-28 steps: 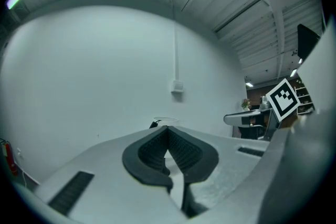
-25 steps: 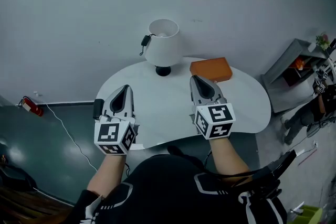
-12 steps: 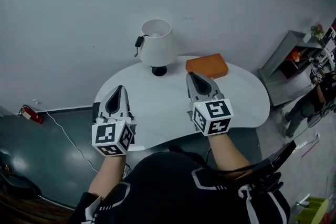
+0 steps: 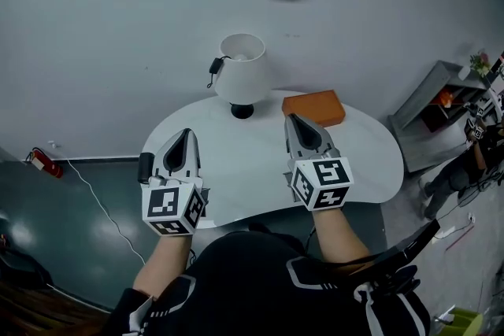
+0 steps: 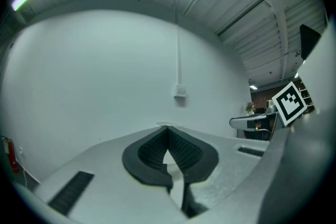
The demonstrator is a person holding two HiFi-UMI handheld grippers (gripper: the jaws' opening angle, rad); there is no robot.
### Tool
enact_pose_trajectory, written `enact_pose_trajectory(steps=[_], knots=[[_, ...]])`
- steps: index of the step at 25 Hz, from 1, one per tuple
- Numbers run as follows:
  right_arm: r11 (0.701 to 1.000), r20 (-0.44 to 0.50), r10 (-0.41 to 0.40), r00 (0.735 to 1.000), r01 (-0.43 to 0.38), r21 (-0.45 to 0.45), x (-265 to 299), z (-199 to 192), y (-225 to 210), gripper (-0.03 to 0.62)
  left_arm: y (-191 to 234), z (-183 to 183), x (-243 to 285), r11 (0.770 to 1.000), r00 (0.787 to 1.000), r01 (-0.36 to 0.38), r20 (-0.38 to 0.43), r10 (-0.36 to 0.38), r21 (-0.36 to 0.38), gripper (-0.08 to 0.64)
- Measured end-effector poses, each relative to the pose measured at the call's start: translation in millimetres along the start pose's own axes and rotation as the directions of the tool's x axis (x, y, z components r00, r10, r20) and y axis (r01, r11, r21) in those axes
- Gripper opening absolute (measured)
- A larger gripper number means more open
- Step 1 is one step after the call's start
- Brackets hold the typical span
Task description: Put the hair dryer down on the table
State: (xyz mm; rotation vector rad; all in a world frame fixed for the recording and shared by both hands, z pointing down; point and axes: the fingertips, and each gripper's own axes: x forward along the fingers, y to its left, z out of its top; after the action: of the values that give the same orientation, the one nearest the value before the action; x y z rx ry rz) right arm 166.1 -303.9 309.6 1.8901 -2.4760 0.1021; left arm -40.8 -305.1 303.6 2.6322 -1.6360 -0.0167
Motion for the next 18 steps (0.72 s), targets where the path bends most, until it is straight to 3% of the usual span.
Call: enact_pose_trajectory(steps=[18], knots=[[1.000,-0.002,0.003,1.000,-0.003,-0.012,6.5,-0.2,-6.4,0.026,7.1,-2.4,-2.4,0.999,0.999,-0.043,0.002,0.043,0.009,0.005]])
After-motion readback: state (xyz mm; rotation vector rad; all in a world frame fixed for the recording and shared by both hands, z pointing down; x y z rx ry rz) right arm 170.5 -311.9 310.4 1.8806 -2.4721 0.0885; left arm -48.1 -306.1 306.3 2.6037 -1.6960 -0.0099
